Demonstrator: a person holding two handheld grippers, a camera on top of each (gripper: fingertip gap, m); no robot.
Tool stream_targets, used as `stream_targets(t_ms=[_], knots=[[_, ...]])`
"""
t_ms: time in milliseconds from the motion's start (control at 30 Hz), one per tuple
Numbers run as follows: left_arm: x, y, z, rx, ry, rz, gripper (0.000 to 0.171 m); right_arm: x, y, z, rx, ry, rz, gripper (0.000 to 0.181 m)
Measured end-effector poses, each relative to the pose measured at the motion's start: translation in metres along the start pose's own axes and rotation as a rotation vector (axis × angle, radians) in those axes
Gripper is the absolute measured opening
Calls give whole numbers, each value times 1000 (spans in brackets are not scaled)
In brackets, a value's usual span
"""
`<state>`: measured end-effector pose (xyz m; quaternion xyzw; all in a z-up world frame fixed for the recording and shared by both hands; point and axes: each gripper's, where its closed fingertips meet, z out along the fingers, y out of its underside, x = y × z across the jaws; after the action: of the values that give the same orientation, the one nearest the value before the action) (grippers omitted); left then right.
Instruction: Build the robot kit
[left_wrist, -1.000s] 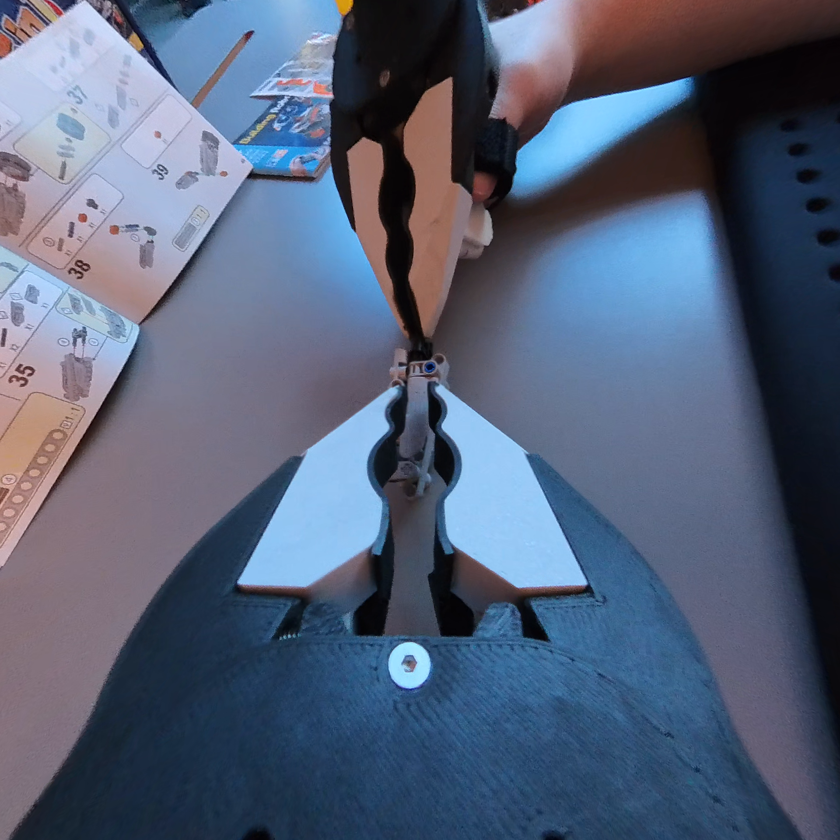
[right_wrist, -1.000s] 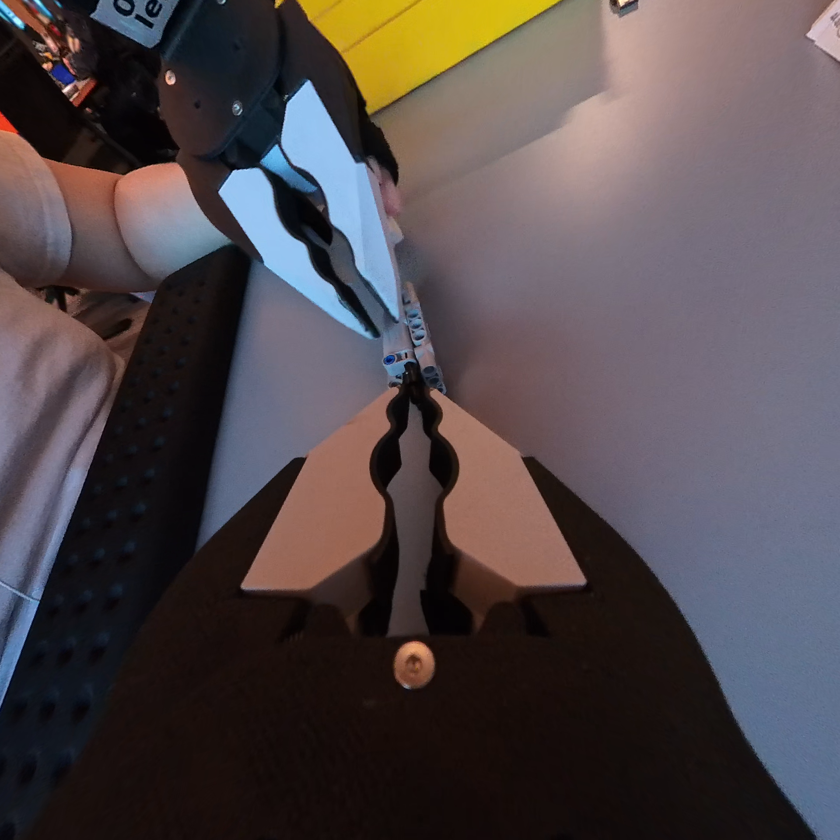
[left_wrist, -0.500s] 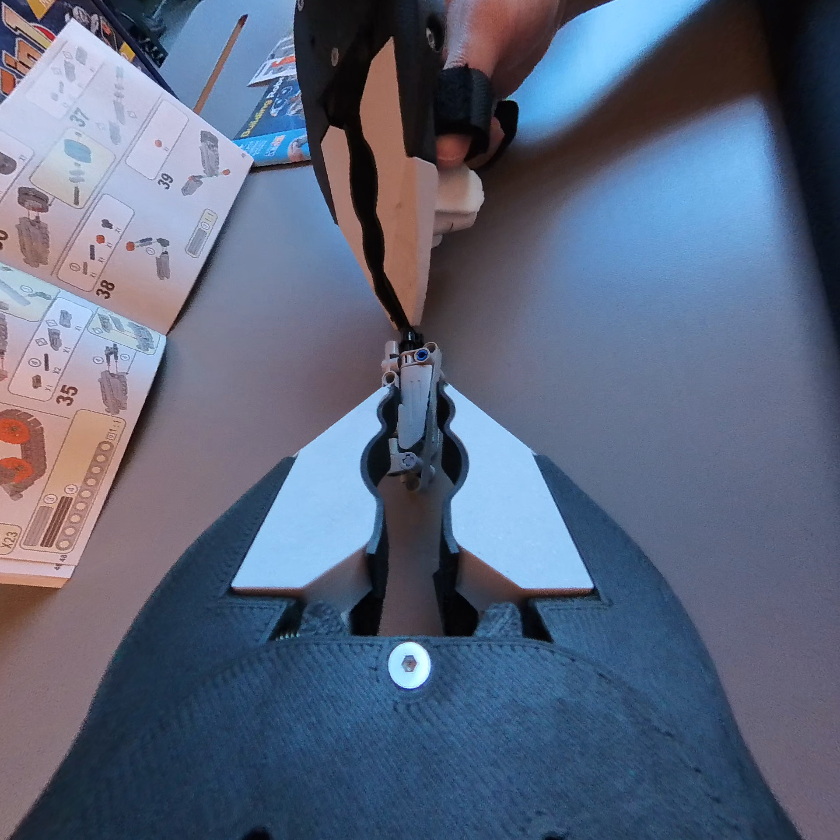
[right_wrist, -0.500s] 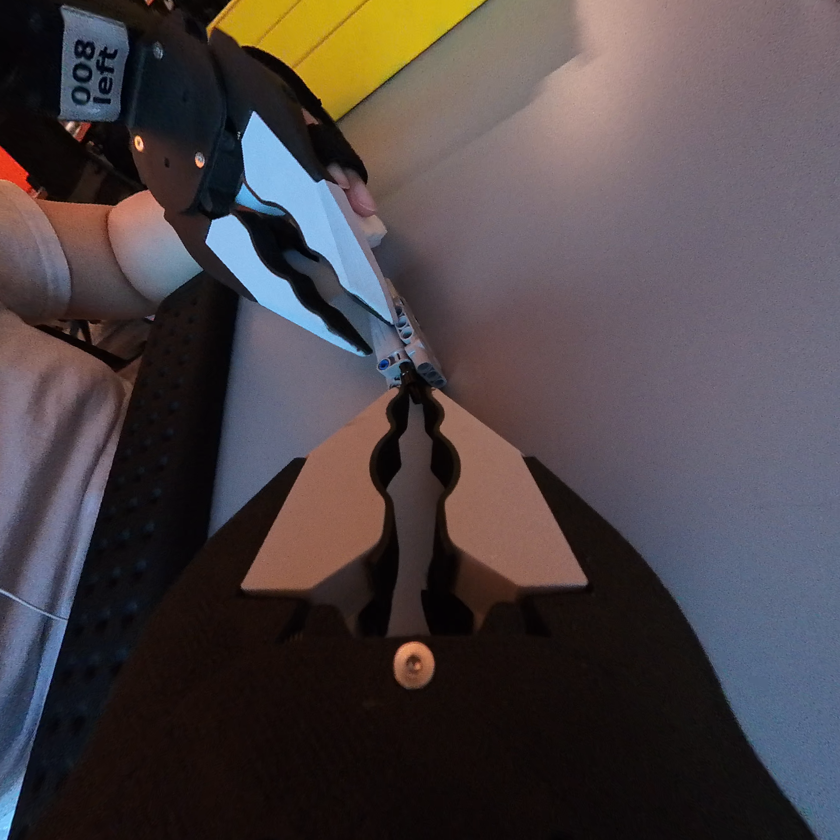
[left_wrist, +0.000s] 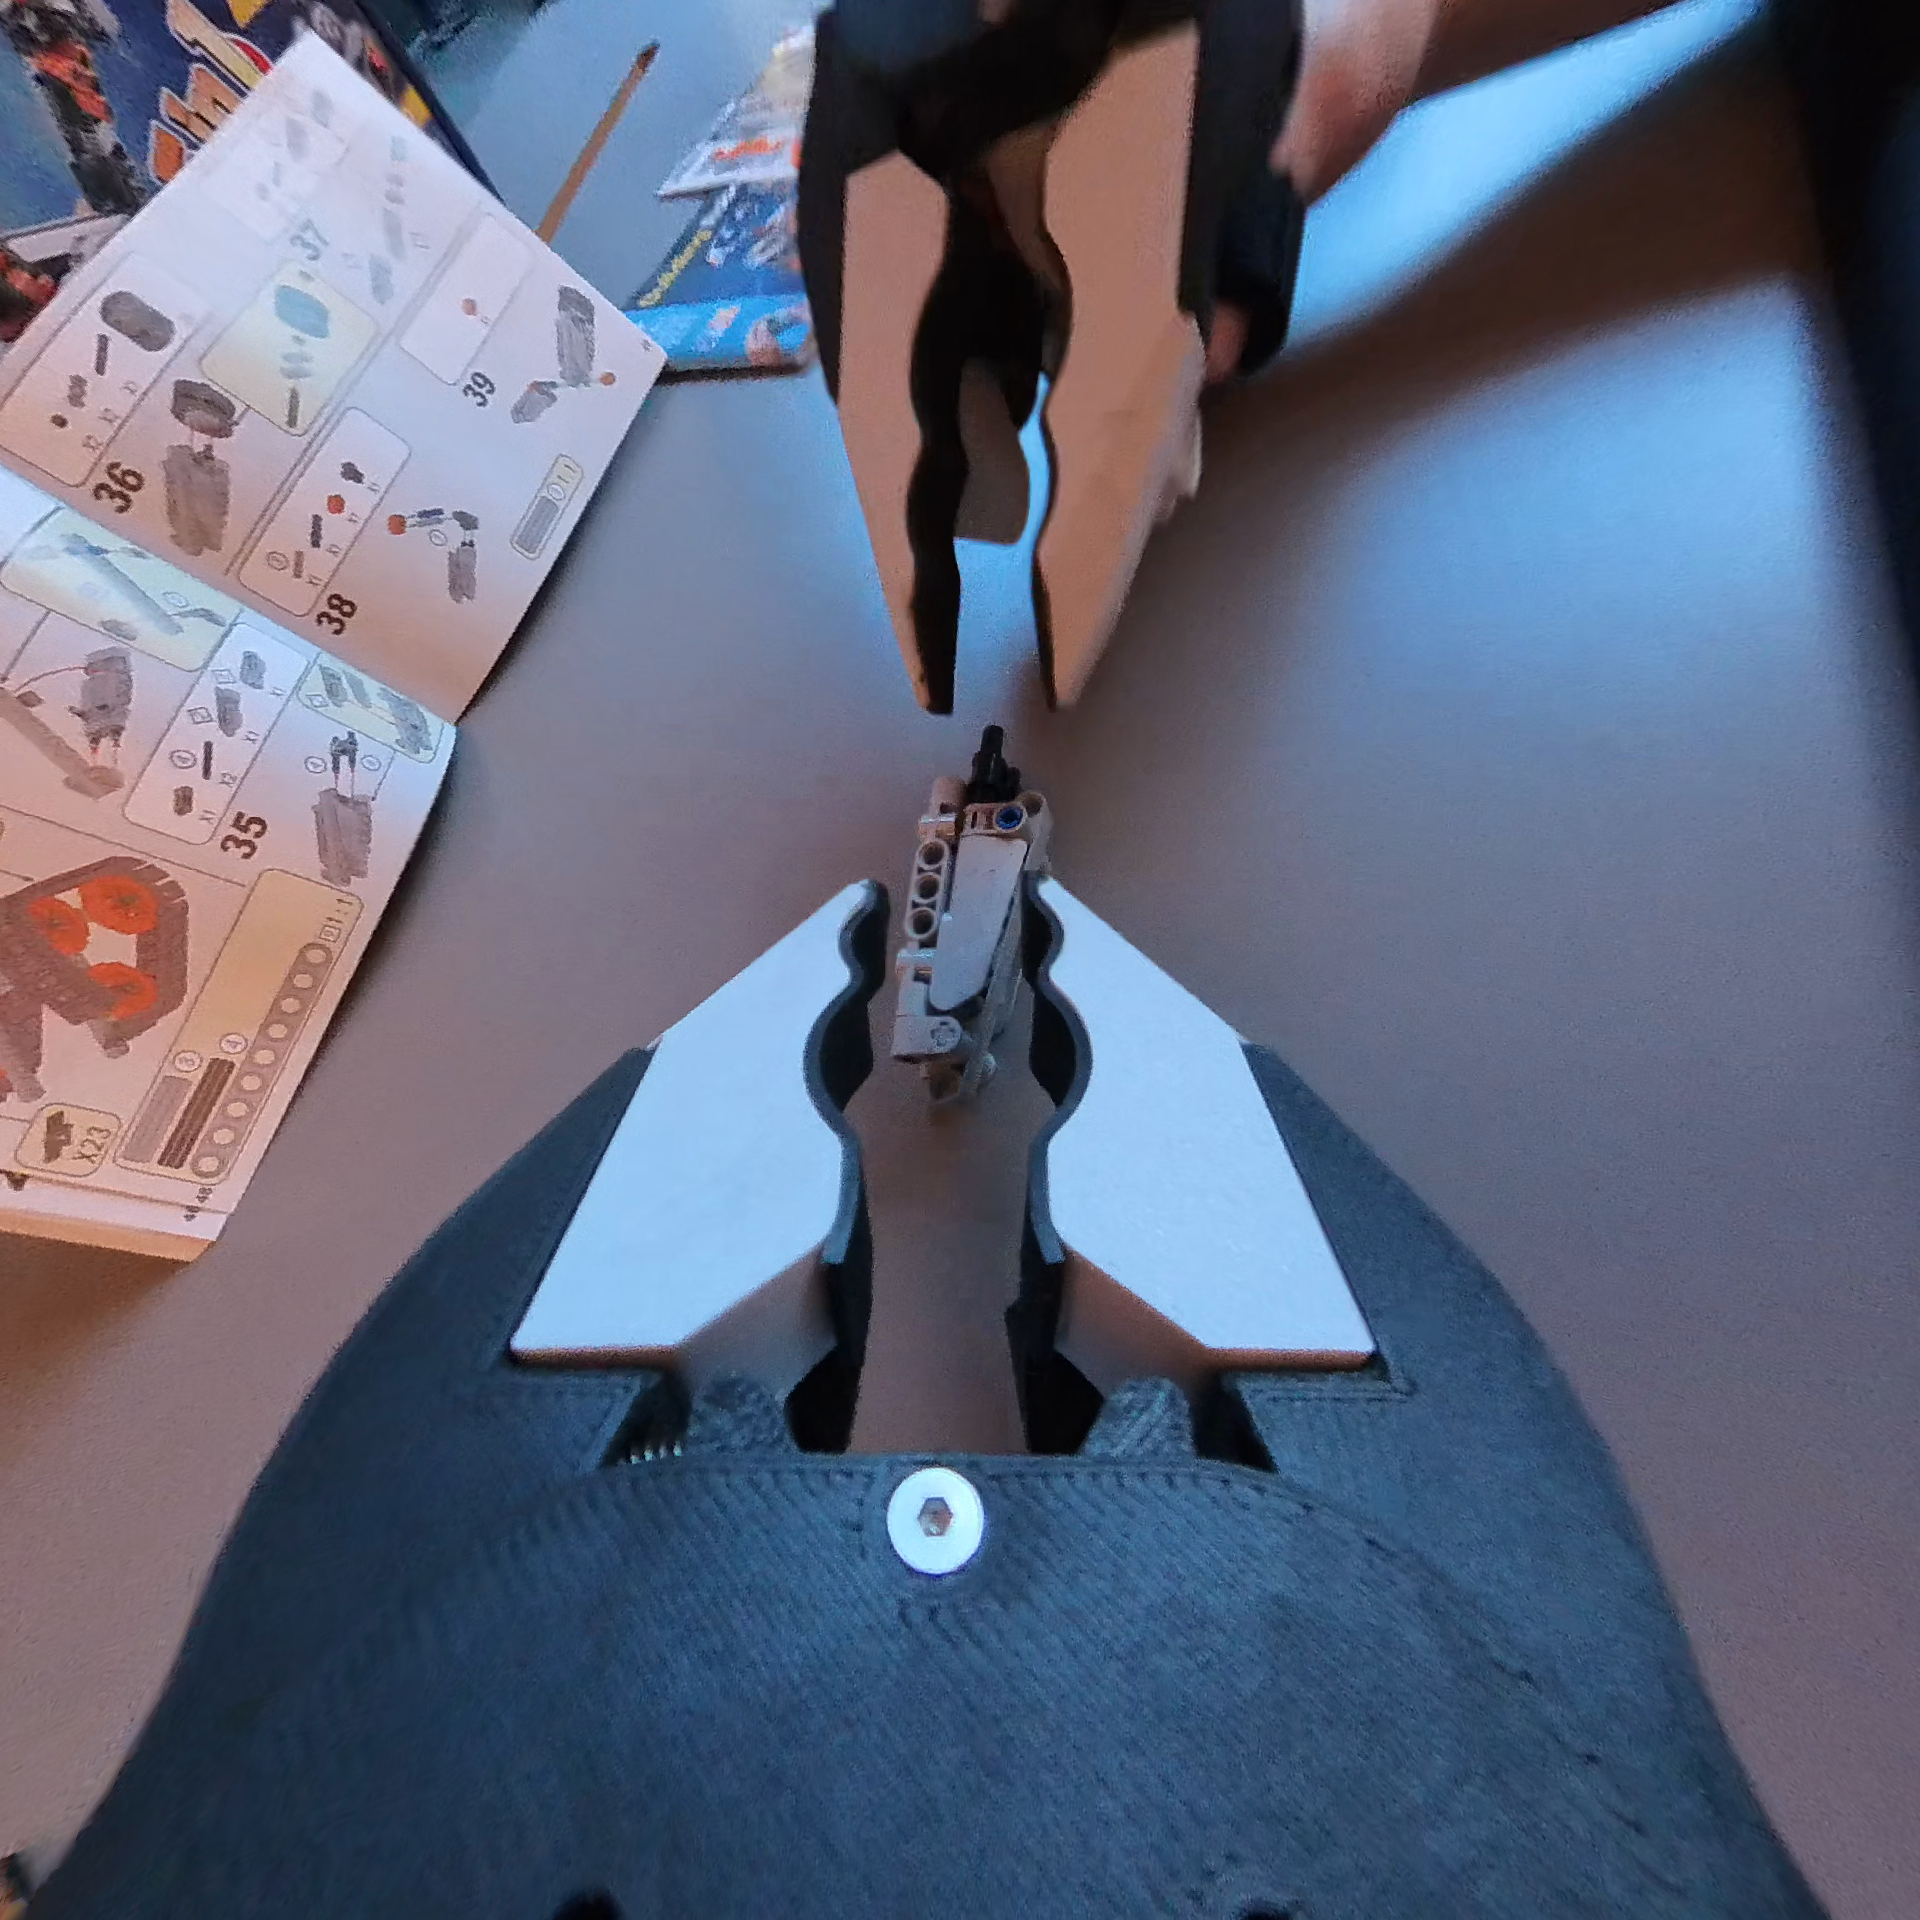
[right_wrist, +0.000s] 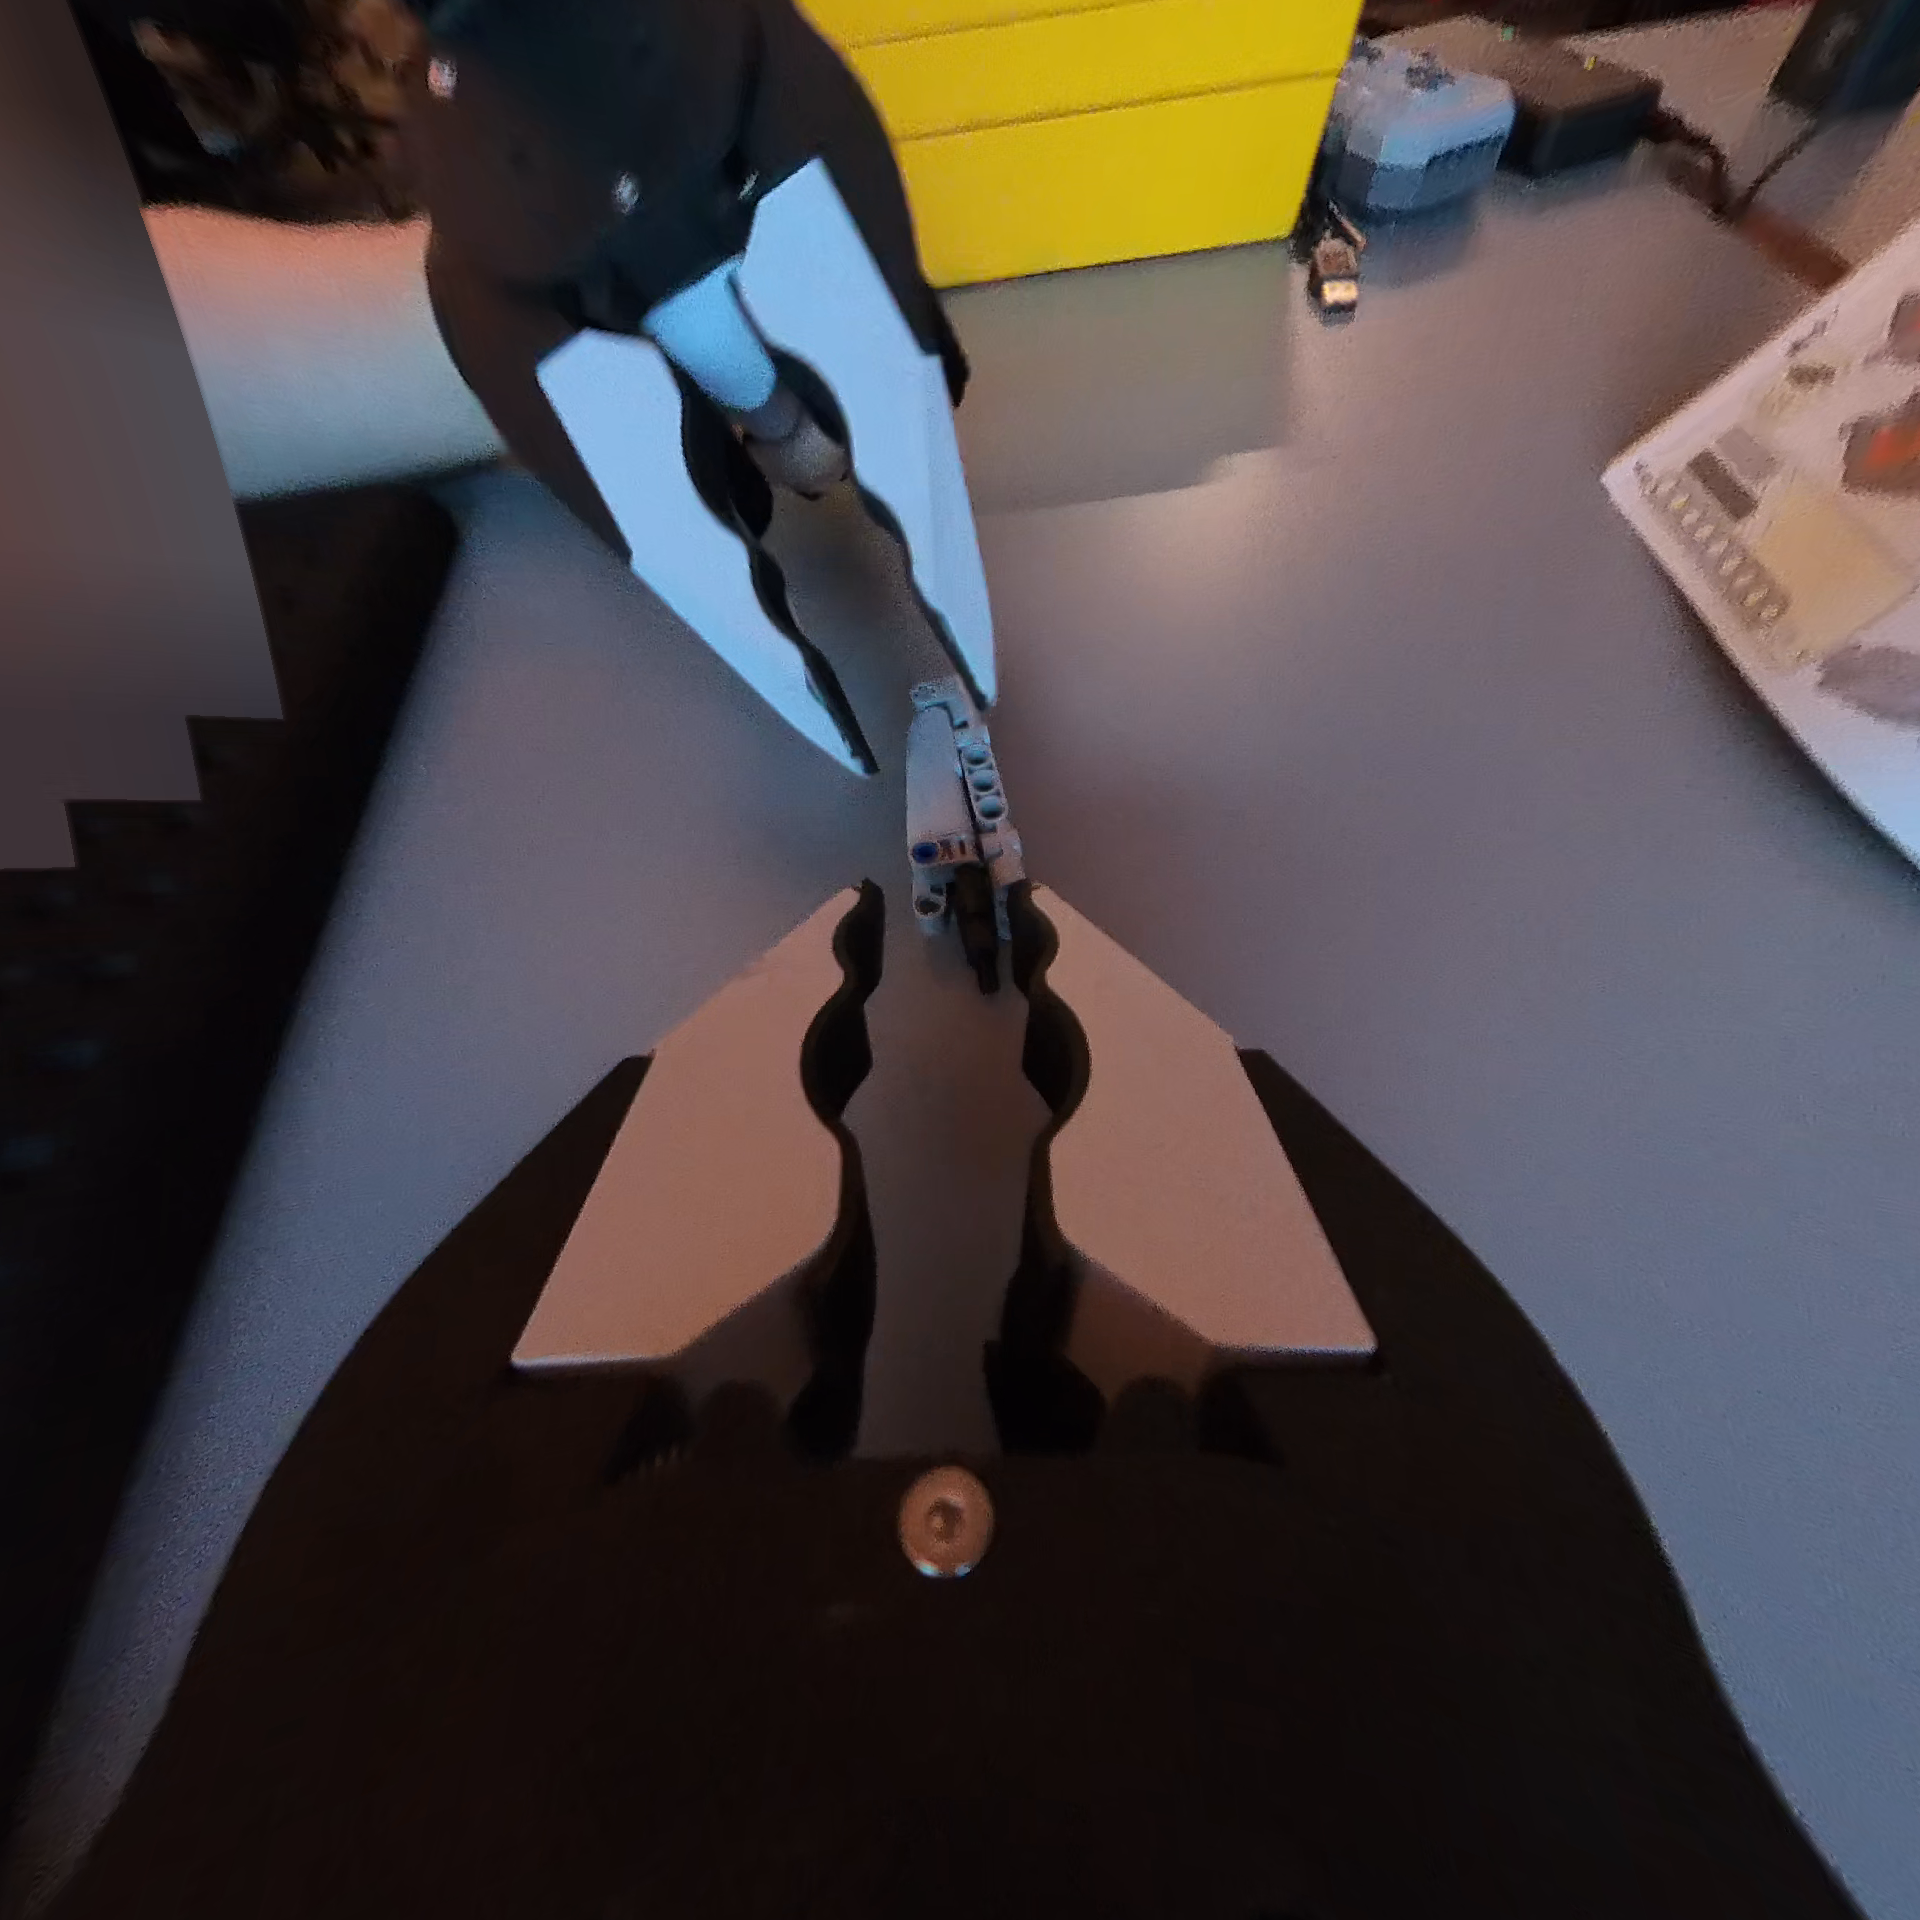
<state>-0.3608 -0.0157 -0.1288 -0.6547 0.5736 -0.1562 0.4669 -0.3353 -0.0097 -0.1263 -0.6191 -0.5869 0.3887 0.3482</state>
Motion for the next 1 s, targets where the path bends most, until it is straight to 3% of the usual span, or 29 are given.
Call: stream_targets(t_ms=[200, 300, 367, 500, 633, 1000], knots=[[-7, -4, -5, 77, 88, -222, 19, 0, 6, 7, -55, 58, -118, 17], [-6, -4, -4, 114, 203, -406, 30, 2, 9, 7, -74, 64, -121, 16], [-4, -2, -2, 99, 251, -457, 46, 4, 11, 8, -87, 76, -117, 15], [-2, 4, 0, 56, 210, -372, 39, 6, 13, 9, -102, 71, -82, 7], [4, 30, 10, -127, 171, -281, 26, 6, 13, 9, -102, 54, -65, 6], [14, 26, 7, -107, 312, -371, 19, -5, 15, 8, -106, -31, -67, 4]])
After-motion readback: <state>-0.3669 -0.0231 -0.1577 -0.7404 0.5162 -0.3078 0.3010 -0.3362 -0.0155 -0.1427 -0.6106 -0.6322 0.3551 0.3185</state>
